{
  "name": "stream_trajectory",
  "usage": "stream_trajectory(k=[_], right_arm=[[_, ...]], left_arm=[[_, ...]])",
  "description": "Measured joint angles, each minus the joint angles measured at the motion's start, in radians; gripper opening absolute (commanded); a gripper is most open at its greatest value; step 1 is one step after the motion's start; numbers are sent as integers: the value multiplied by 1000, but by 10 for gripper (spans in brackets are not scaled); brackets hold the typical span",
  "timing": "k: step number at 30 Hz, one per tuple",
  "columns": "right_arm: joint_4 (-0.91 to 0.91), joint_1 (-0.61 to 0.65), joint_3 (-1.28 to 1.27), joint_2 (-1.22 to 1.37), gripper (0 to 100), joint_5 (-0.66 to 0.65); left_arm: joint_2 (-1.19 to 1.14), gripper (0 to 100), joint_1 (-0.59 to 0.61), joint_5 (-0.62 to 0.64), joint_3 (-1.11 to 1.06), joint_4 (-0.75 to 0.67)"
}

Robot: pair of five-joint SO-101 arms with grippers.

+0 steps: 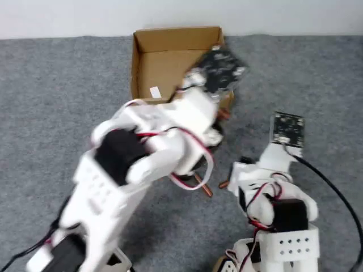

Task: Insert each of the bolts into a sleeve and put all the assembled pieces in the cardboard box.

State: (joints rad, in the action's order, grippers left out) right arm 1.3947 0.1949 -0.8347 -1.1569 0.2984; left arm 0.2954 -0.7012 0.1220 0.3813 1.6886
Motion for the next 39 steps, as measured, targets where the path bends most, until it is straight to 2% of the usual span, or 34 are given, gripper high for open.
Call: stream_trajectory(k=[6,14,18,26,32,39], right_arm=[[-20,137,0,0,9,11],[-89,351,0,0,9,11],[-143,407,0,0,9,11],[-166,423,-34,-38,8,11],[-184,433,-186,-239,8,11],[-227,519,-296,-408,8,-95]], left_arm=[[322,4,78,12,-394,-153],[721,4,109,227,-888,-397],[887,4,170,258,-1054,-520],[1135,5,219,282,-1244,-664],[1255,5,224,391,-1307,-674],[1332,5,224,443,-1352,-675]])
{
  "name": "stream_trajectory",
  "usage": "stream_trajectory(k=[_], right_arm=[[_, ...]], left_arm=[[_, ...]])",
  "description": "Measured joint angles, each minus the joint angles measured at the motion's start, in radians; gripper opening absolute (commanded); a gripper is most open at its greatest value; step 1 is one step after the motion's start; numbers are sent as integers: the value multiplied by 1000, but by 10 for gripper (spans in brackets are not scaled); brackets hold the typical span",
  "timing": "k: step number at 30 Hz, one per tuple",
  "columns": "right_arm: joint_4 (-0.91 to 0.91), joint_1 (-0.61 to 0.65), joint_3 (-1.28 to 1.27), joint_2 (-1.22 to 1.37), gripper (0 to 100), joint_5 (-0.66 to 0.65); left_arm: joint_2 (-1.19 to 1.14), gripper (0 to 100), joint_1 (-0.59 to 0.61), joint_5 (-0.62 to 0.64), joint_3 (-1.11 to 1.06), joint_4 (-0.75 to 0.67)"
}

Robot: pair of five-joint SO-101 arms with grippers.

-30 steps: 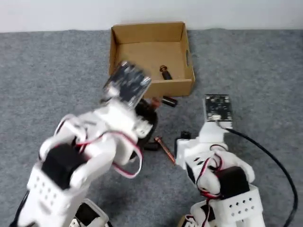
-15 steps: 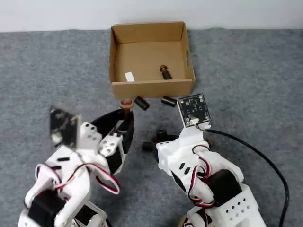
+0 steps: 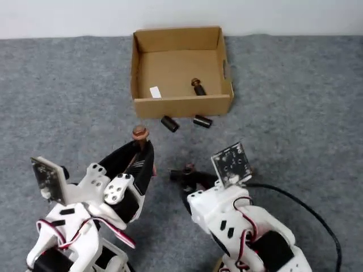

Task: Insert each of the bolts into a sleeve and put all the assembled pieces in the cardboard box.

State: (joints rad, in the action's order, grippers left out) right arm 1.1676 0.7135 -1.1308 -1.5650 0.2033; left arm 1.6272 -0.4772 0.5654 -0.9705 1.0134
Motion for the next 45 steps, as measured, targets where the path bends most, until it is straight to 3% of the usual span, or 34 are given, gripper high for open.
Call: stream_trajectory(k=[9,19,38,41,45], right_arm=[[-117,37,0,-15,8,-106],[-123,172,0,-15,8,-152],[-204,180,-3,-14,8,-227],[-204,180,-3,-14,8,-227],[-204,160,-2,-14,8,-227]], left_arm=[[6,5,0,57,0,-2],[6,5,0,95,0,-40],[14,5,-46,97,-115,-54],[14,5,-55,74,-107,-15],[14,5,-121,21,-61,144]])
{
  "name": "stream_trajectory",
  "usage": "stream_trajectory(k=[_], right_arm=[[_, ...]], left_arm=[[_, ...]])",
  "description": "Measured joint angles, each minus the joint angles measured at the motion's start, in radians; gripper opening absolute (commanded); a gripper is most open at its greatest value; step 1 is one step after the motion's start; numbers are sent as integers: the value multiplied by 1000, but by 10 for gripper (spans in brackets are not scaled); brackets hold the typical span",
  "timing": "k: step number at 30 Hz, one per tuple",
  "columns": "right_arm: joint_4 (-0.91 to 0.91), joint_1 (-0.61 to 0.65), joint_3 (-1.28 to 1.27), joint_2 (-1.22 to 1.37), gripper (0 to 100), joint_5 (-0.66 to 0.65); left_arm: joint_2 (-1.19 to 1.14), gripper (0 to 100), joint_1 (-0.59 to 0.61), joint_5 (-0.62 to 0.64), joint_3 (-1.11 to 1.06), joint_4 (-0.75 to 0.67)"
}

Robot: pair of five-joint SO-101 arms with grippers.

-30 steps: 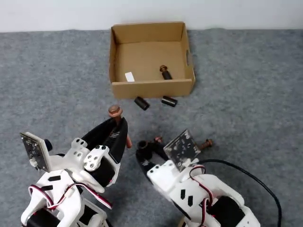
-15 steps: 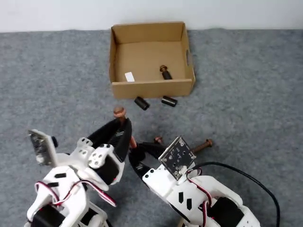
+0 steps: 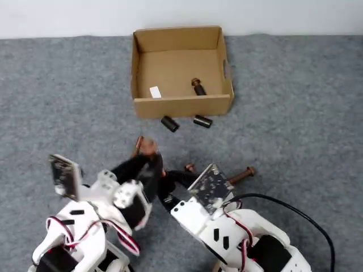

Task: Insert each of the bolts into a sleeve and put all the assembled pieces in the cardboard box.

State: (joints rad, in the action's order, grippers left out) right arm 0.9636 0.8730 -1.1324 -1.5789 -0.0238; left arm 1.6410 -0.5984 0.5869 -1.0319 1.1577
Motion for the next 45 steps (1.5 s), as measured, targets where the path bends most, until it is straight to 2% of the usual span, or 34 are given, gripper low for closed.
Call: stream_trajectory(k=[5,8,13,20,28,31,33,34,37,40,45], right_arm=[[0,-3,-2,0,8,-8],[2,-3,-3,0,8,-8],[3,-5,-8,3,8,-8],[3,-6,-6,0,8,-8],[0,-9,-3,0,8,-8],[3,-31,-2,0,8,-6],[21,-75,-2,0,8,26],[34,-109,-2,0,8,54],[66,-216,-2,0,8,127],[68,-330,5,32,8,144],[37,-437,143,238,8,153]], left_arm=[[2,6,-69,-64,26,135],[2,36,-75,-94,21,144],[3,199,-75,-138,-17,144],[3,210,-63,-140,-15,150],[0,205,60,-259,61,183],[0,118,98,-270,101,184],[2,13,126,-273,104,184],[2,0,144,-273,104,184],[2,3,230,-273,75,184],[2,4,348,-273,6,166],[0,4,497,-322,-241,38]])
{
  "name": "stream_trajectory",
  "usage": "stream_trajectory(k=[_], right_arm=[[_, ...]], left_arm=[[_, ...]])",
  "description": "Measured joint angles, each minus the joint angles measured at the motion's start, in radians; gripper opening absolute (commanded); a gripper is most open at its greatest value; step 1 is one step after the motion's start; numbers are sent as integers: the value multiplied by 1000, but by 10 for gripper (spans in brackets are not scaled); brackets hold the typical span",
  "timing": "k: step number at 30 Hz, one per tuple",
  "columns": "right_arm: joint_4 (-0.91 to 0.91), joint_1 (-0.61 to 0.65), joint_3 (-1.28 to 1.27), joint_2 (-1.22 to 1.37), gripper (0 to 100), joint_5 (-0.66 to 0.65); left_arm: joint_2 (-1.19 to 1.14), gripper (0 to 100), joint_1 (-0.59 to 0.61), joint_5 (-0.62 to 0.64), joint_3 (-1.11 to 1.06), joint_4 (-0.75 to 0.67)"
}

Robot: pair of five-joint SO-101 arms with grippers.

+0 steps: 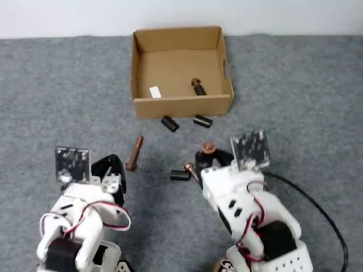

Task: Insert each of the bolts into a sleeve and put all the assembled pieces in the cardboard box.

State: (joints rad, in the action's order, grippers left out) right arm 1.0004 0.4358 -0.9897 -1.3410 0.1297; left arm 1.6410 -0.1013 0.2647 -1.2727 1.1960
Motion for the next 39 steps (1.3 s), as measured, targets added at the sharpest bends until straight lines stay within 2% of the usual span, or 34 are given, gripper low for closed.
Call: stream_trajectory(k=[8,13,22,29,35,39], right_arm=[[-192,-103,334,489,8,0],[-373,-147,500,790,8,0],[-551,-169,832,1312,8,0],[-551,-169,1099,1677,8,0],[-551,-133,1217,1907,13,0],[-462,-104,1293,2007,105,3]], left_arm=[[-6,5,54,-121,-341,-255],[-8,6,54,-126,-417,-377],[-8,6,55,-115,-419,-348],[-8,6,55,-112,-419,-330],[-8,6,55,-112,-419,-330],[-8,6,55,-112,-419,-330]])
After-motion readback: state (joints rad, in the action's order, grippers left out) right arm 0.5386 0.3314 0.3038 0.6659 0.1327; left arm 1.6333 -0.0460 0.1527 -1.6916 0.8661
